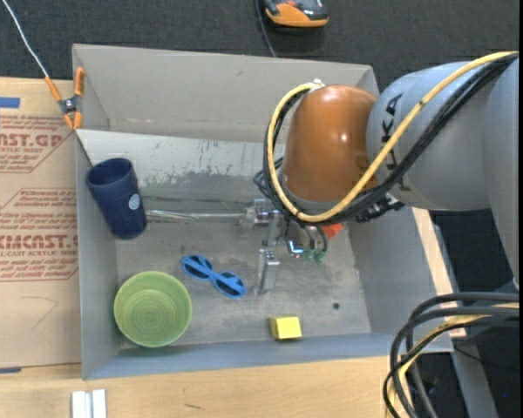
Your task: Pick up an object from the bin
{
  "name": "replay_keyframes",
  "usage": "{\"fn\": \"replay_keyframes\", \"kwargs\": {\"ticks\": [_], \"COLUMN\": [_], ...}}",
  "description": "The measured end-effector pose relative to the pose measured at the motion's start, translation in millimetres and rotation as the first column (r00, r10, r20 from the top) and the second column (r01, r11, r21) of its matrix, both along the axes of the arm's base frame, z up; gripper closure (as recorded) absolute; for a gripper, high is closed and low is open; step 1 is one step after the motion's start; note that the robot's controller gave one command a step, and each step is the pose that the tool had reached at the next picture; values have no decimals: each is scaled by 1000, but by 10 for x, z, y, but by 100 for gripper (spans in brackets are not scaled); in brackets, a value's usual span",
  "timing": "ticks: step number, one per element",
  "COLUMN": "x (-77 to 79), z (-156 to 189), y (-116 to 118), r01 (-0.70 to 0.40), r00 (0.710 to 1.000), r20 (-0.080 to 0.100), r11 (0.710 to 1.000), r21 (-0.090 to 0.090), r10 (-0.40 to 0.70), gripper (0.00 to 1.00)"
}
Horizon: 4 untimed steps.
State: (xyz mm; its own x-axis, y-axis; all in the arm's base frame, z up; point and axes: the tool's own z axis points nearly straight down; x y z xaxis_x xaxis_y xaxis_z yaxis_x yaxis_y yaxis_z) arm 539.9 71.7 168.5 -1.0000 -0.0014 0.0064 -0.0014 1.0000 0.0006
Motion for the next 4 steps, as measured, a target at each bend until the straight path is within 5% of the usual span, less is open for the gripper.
{"fn": "replay_keyframes", "kwargs": {"ticks": [1,2,3,4], "x": [-495,-148,-159,51], "z": [-473,-370,492,328], "y": [-1093,-513,-1251,-2022], "r01": [-209,-477,-897,-859], "r00": [978,879,441,513], "r20": [-4,0,5,7], "r11": [978,879,441,513], "r21": [0,3,1,-1], "r10": [209,477,897,859], "gripper": [0,0,0,0]}}
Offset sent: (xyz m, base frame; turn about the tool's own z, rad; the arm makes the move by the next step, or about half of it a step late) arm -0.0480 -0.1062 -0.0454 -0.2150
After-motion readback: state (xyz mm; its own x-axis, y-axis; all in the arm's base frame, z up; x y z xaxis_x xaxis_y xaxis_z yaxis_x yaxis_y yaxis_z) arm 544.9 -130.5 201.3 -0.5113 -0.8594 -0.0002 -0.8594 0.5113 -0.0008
